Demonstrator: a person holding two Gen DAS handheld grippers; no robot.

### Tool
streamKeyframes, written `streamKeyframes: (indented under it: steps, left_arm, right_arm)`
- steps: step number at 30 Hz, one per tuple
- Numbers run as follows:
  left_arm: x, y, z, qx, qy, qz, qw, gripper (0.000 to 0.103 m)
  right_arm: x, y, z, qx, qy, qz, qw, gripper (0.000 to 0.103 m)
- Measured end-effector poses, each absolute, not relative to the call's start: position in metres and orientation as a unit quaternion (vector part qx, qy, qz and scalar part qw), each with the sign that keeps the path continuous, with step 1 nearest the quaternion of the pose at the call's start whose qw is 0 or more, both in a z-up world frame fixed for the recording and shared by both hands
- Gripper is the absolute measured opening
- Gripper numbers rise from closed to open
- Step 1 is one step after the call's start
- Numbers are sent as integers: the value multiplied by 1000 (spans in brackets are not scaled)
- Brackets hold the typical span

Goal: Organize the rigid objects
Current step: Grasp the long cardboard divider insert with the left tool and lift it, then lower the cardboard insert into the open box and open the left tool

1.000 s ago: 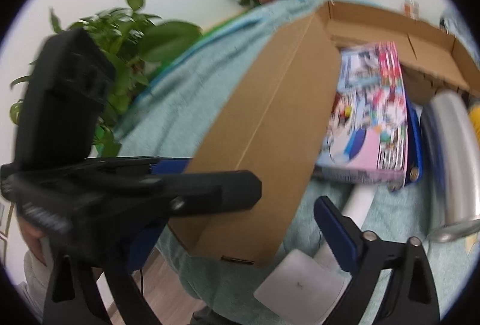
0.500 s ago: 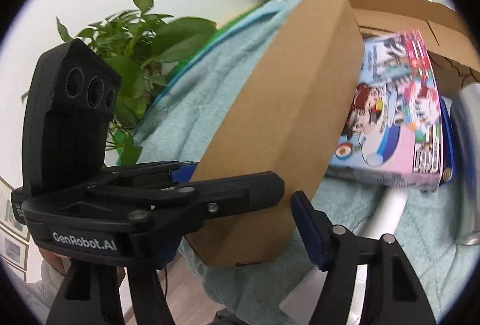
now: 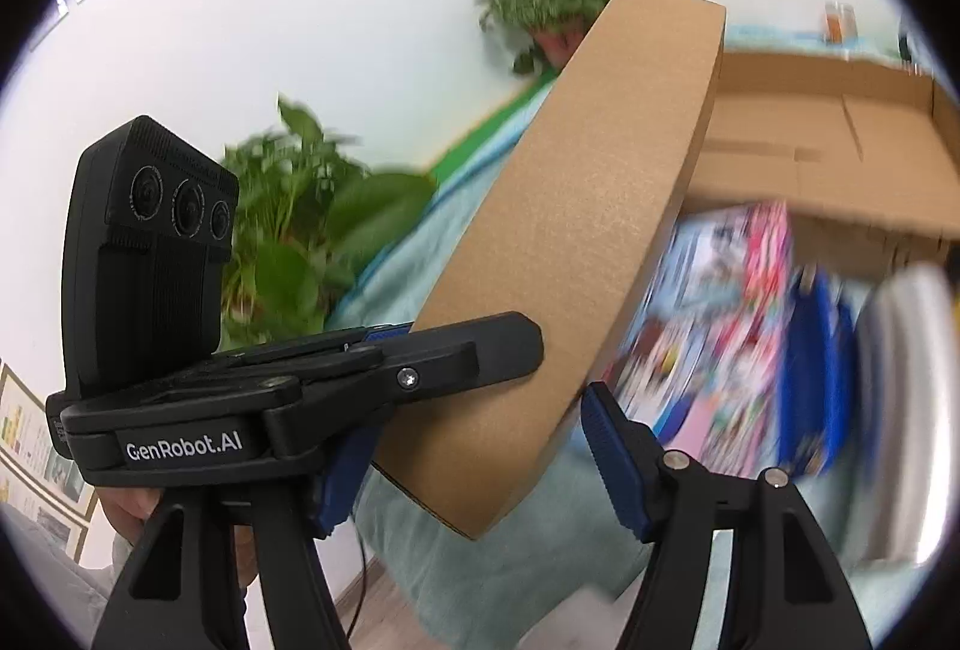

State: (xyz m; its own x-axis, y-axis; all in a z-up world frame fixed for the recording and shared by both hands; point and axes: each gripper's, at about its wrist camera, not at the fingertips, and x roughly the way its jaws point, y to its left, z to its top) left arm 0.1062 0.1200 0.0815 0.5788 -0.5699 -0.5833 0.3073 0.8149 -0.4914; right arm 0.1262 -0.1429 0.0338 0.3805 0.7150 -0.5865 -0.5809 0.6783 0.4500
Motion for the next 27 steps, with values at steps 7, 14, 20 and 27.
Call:
streamKeyframes:
  steps: [7, 14, 20, 27]
  left_arm:
    - [198, 109, 145, -157, 340, -247, 894, 29]
    - [321, 109, 161, -138, 363, -222, 894, 28]
    - [413, 105, 94, -156, 452, -181, 859, 20]
    - [452, 83, 19, -163, 526, -161, 819, 14]
  right_arm:
    - [199, -148, 84, 60, 354, 406, 840, 66]
    - [302, -137, 92, 49, 382, 436, 813, 66]
    - [383, -132, 40, 62, 471, 443, 761, 66]
    - [417, -148, -35, 28, 593, 306, 745, 65]
